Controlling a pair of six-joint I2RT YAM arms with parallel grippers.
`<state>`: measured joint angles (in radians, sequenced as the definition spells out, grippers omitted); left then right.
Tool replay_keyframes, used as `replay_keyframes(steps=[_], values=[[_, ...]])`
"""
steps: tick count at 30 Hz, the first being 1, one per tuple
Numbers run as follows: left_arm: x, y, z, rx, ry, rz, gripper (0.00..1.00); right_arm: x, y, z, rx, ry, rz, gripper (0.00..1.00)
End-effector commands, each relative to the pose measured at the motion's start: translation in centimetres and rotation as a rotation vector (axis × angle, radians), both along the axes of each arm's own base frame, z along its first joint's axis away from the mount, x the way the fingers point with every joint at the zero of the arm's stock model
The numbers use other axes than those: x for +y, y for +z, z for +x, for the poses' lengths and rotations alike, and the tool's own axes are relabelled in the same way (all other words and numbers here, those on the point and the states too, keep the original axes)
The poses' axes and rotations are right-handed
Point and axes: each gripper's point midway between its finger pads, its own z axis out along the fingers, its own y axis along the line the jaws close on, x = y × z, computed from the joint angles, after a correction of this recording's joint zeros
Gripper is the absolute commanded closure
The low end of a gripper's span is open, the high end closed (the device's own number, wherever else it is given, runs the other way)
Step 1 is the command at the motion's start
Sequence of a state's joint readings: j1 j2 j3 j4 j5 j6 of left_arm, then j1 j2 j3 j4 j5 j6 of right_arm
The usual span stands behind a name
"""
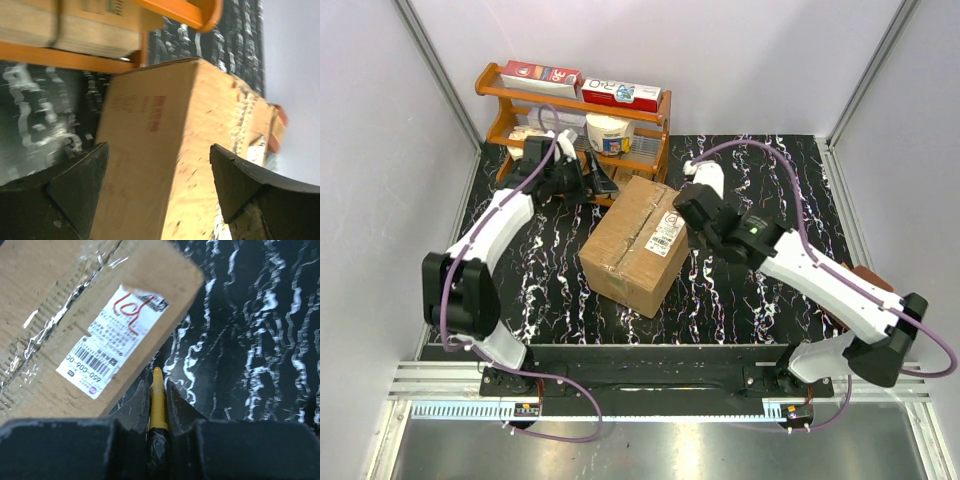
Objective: Unpack the express box
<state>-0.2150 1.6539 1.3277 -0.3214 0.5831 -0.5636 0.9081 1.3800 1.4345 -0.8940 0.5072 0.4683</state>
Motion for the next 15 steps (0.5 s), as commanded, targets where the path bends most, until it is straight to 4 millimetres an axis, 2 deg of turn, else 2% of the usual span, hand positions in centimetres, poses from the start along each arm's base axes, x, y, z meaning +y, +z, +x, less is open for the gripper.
replay_keyframes(steps=[1,3,5,6,7,8,10,11,12,13,15], values=[[7.7,3.0,-1.3,-0.098,0.188,0.28,0.13,-4.3,6.7,-0.1,-0.177,-0.067,-0.025,1.0],[8.5,3.8,-3.2,-0.122,0.197,0.264,0.12,-3.7,8.0,-0.3,-0.212,0.044,-0.034,1.0],[8.4,3.4,-5.4,-0.132,0.176,0.242,0.12,-2.0,9.9,-0.3,-0.281,0.147,0.033,1.0],[7.8,3.6,-6.3,-0.142,0.142,0.211,0.12,-0.6,9.8,-0.9,-0.288,0.268,0.041,1.0],[7.6,4.3,-7.4,-0.165,0.134,0.187,0.12,0.5,11.6,-0.9,-0.35,0.314,0.105,1.0],[7.5,3.1,-8.5,-0.134,0.124,0.177,0.12,1.4,12.0,-1.2,-0.364,0.361,0.132,1.0],[7.1,3.6,-10.0,-0.156,0.114,0.139,0.13,4.1,13.1,-2.3,-0.403,0.502,0.2,1.0],[7.2,2.5,-10.8,-0.134,0.118,0.137,0.13,4.9,13.1,-2.6,-0.416,0.541,0.213,1.0],[7.4,2.6,-10.9,-0.149,0.136,0.129,0.14,5.7,12.4,-2.9,-0.432,0.588,0.193,1.0],[7.5,3.1,-11.4,-0.174,0.143,0.119,0.14,7.1,13.2,-3.3,-0.474,0.622,0.22,1.0],[7.4,2.8,-11.9,-0.17,0.143,0.101,0.15,8.7,13.3,-3.7,-0.502,0.671,0.232,1.0]])
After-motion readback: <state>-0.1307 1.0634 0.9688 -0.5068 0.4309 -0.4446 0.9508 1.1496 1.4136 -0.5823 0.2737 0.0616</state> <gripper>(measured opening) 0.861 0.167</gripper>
